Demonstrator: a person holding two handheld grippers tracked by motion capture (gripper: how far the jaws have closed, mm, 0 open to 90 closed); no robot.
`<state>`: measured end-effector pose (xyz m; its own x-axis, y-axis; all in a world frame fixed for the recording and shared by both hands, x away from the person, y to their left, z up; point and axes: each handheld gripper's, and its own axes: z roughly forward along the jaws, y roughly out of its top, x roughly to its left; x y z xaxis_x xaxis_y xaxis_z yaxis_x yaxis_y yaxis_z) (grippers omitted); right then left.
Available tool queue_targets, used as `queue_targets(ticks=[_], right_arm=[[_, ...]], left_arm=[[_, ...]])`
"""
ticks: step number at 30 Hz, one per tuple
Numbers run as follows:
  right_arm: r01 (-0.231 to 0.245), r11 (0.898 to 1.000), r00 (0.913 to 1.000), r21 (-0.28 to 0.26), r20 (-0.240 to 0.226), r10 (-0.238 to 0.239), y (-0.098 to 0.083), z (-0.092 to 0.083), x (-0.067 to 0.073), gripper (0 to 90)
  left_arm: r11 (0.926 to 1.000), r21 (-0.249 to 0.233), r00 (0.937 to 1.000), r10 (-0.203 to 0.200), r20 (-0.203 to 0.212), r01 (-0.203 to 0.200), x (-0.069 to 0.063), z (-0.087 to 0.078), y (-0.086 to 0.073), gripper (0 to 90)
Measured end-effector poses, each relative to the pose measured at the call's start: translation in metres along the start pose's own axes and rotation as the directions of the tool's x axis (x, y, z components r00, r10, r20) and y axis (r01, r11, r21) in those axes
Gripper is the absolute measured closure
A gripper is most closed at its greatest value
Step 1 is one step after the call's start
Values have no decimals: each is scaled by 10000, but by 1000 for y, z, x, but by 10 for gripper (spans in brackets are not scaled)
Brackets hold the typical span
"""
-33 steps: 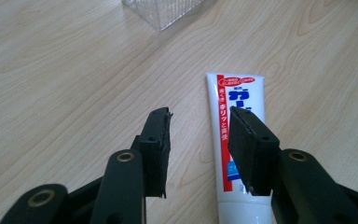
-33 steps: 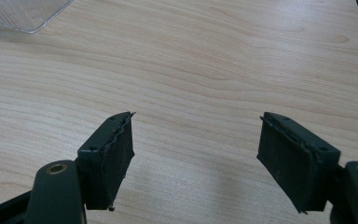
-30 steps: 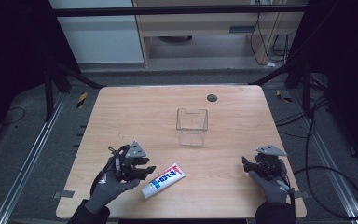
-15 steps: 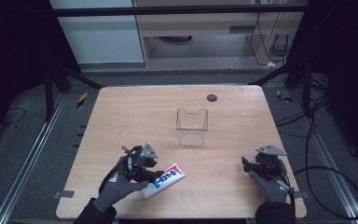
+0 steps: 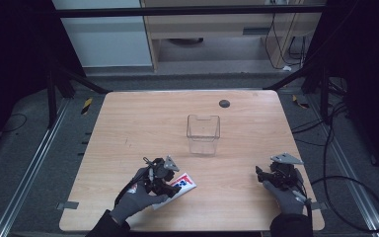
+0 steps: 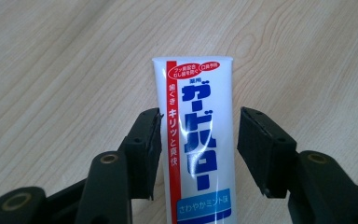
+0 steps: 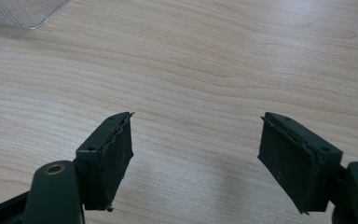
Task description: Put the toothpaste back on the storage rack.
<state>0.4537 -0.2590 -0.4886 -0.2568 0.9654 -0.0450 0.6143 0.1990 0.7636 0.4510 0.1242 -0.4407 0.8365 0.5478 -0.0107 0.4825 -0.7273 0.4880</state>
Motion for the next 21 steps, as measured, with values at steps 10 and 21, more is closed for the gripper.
queue_targets(ticks=[10, 21], right_arm=[[31, 10000, 10000, 60, 1, -31, 0, 1, 0, 251], [-32, 9999, 10000, 103, -39, 32, 0, 2, 1, 249]], left_arm=[[9991, 416, 10000, -25, 46, 23, 0, 15, 1, 477], [9973, 728, 10000, -38, -1, 38, 1, 25, 4, 415]])
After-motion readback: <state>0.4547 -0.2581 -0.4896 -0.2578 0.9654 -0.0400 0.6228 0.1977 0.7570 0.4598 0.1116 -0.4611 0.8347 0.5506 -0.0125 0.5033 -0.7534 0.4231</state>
